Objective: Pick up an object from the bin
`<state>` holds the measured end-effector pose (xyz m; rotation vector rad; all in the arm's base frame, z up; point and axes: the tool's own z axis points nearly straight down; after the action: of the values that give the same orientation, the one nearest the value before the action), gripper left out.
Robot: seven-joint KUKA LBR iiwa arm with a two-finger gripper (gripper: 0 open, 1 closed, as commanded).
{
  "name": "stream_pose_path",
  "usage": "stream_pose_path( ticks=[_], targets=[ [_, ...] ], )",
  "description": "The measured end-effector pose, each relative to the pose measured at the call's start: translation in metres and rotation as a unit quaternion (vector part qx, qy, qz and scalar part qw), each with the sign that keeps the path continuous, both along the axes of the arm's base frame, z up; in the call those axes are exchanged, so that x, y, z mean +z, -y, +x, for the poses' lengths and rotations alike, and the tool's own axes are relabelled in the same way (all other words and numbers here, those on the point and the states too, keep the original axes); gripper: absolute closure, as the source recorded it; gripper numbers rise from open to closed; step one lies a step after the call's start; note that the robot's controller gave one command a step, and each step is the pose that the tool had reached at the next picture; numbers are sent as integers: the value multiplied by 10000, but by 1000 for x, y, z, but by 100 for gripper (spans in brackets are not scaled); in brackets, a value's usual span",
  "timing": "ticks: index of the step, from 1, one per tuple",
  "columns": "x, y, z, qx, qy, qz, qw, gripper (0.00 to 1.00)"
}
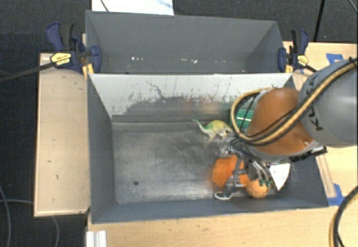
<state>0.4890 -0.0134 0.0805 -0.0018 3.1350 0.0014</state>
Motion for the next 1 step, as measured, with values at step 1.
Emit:
stream_pose_path(
  ticks=[1],
  targets=[
    [1,17,8,-195,-20,10,9998,0]
  ],
)
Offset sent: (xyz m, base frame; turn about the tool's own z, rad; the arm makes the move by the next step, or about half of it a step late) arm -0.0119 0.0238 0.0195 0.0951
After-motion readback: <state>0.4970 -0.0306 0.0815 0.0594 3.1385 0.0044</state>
